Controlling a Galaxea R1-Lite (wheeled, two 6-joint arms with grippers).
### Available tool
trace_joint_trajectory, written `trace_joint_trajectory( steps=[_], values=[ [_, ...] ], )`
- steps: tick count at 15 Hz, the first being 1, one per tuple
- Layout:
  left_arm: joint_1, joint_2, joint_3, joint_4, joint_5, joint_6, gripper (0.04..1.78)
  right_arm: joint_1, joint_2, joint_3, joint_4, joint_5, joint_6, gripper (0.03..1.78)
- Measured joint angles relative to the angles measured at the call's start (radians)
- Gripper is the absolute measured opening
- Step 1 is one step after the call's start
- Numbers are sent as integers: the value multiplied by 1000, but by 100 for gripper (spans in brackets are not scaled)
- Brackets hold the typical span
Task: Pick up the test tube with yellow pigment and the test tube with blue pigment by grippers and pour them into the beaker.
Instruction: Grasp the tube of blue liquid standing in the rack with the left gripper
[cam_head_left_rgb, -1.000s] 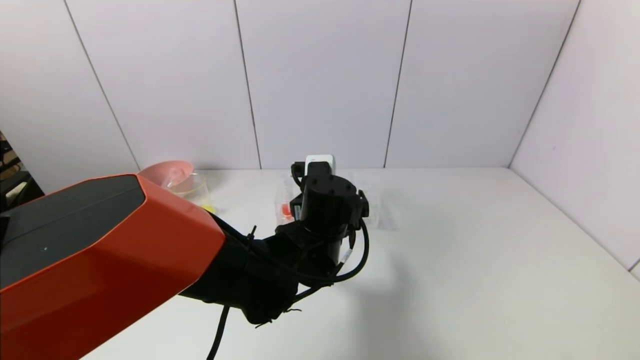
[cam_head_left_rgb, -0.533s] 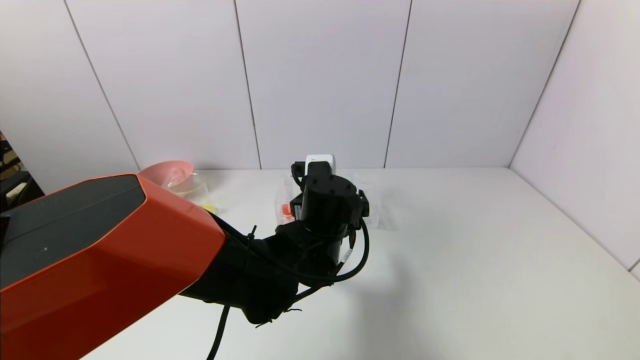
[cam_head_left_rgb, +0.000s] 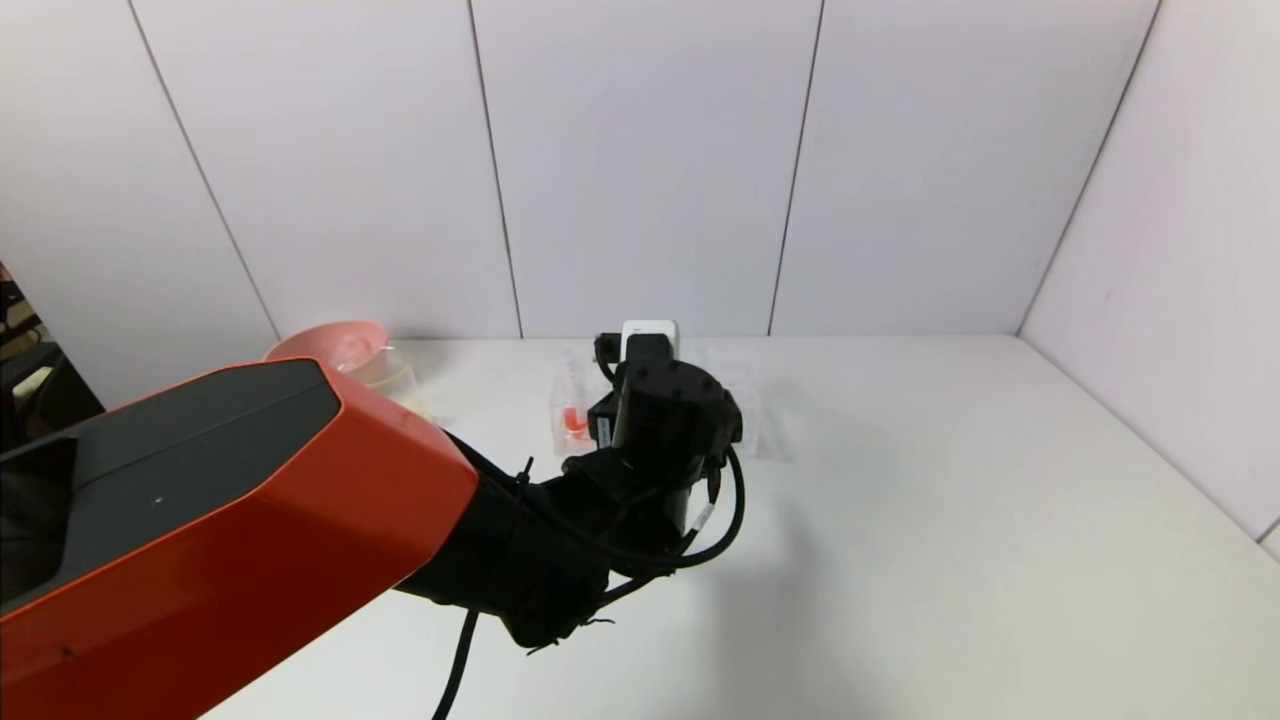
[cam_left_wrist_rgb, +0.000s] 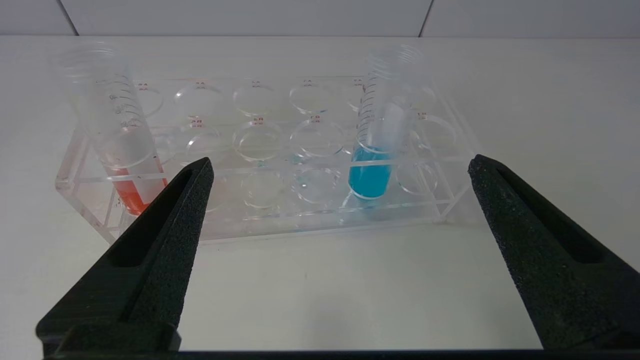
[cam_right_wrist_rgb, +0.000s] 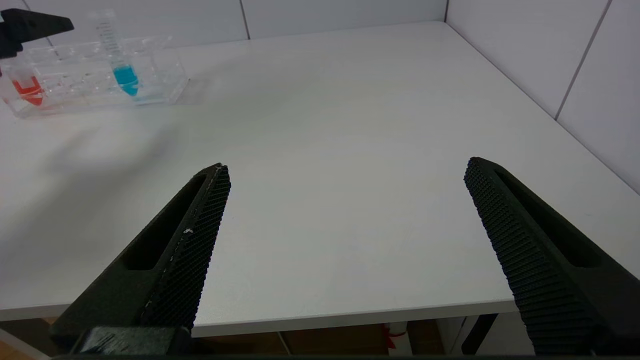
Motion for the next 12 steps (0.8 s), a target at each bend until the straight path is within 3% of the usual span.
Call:
trace_joint_trajectory(
  steps=[12],
  values=[
    [38,173,-297,160,1,7,178,0,0,0,0,0,0,171]
  ],
)
